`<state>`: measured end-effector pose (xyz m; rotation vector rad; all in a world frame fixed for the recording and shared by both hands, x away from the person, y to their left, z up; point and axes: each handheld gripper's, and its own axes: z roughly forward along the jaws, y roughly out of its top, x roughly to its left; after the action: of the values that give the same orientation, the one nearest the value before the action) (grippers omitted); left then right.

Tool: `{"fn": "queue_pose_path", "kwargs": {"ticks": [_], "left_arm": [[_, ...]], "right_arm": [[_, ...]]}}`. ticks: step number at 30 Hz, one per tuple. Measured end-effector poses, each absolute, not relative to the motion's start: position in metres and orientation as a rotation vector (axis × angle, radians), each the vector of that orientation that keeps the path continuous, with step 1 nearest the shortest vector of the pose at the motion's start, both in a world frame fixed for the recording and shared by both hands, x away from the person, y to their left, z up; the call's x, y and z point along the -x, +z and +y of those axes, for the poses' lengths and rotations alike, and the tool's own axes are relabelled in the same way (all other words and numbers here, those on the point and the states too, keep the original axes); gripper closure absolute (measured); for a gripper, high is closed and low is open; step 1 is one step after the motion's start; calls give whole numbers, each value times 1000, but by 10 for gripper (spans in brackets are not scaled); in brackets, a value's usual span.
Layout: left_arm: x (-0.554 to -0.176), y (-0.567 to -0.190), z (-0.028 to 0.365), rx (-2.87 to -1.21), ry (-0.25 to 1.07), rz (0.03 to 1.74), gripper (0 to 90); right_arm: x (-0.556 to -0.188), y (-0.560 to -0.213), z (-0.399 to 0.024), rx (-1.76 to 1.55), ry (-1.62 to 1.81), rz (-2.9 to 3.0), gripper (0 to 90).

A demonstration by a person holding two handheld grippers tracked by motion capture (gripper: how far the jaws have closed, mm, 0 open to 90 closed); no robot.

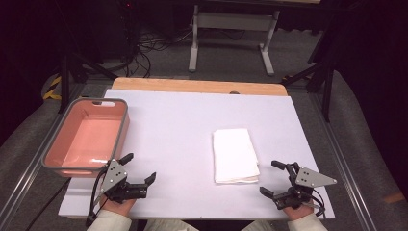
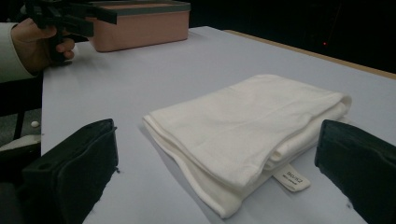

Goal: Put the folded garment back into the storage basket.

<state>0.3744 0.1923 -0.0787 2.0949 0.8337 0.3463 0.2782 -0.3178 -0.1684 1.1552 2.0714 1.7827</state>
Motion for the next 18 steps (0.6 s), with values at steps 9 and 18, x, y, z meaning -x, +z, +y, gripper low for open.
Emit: {"fn": "queue_pose_path", "kwargs": {"ticks": [9,18], "left_arm": [[-373,-76,184,-2094,331,804,11],[-379,-72,163,-2085,259,766,10]], "right_arm": [[-277,-169,-319,-1161,1788,2061,0],[-278,-170,-319,-1175,1777,2070,1]]}}
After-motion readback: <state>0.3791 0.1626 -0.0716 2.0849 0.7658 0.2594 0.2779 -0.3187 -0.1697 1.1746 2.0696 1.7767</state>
